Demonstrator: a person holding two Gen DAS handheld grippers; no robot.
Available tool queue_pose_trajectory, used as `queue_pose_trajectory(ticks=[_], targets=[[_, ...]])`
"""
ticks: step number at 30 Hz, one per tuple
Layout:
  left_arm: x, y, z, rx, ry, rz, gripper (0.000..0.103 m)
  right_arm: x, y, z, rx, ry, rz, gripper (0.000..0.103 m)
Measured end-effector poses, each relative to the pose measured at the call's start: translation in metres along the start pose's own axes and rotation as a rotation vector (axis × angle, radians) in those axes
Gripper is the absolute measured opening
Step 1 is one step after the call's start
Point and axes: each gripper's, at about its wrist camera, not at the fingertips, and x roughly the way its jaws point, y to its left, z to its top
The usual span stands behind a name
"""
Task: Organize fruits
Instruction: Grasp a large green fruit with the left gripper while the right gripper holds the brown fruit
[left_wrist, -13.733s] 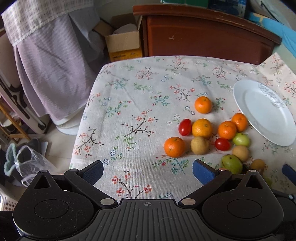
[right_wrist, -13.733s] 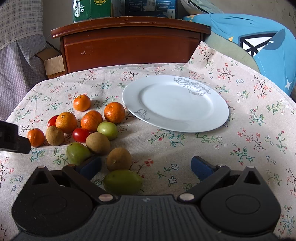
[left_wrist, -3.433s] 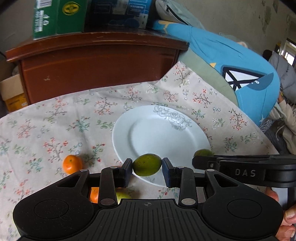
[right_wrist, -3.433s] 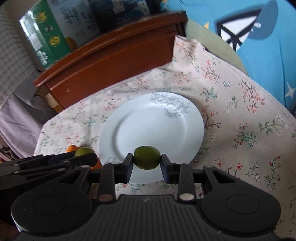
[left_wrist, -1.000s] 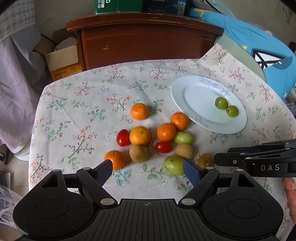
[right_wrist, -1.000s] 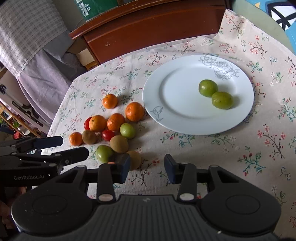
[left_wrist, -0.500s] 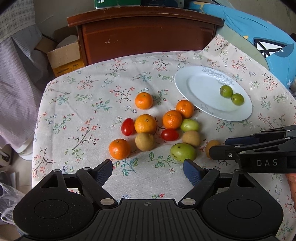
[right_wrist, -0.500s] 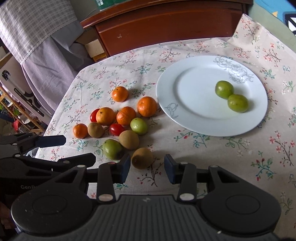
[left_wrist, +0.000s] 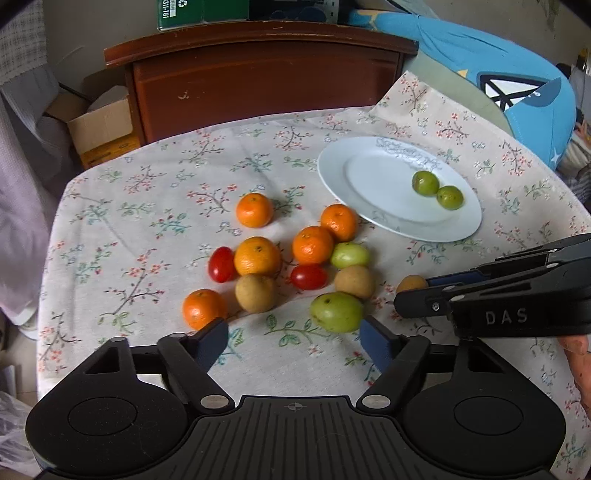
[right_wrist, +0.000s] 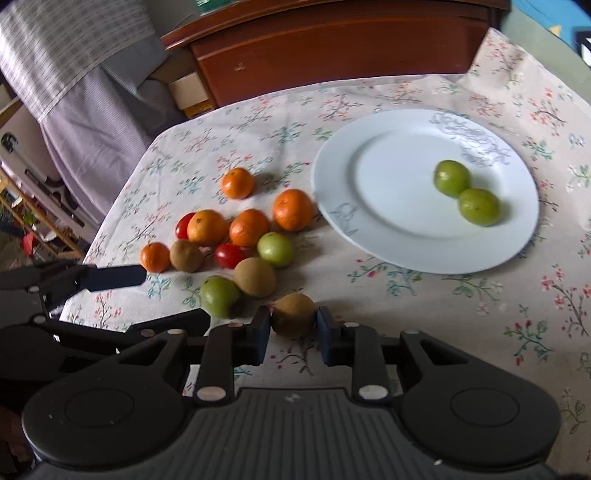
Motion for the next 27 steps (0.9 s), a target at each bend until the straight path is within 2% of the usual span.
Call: queue_pose_trajectory(ticks=[5,19,27], targets=[[0.006,-0.006,0.001,0.011,-0.007,-0.031,0.058,-0.007,-0.011,0.002,0.052,-0.016,-0.017,0.027],[0.022,-0.021,0.001,0.067,-0.004,-0.024,0.057,-0.008,-0.018,0.000,0.083,-0.008,-0.024,0.027],[0.024,-0.023,0.003,0.076,-0.016,-0.030,0.038,-0.004,-0.020,-0.001,0.087,0.006,-0.023,0.027]])
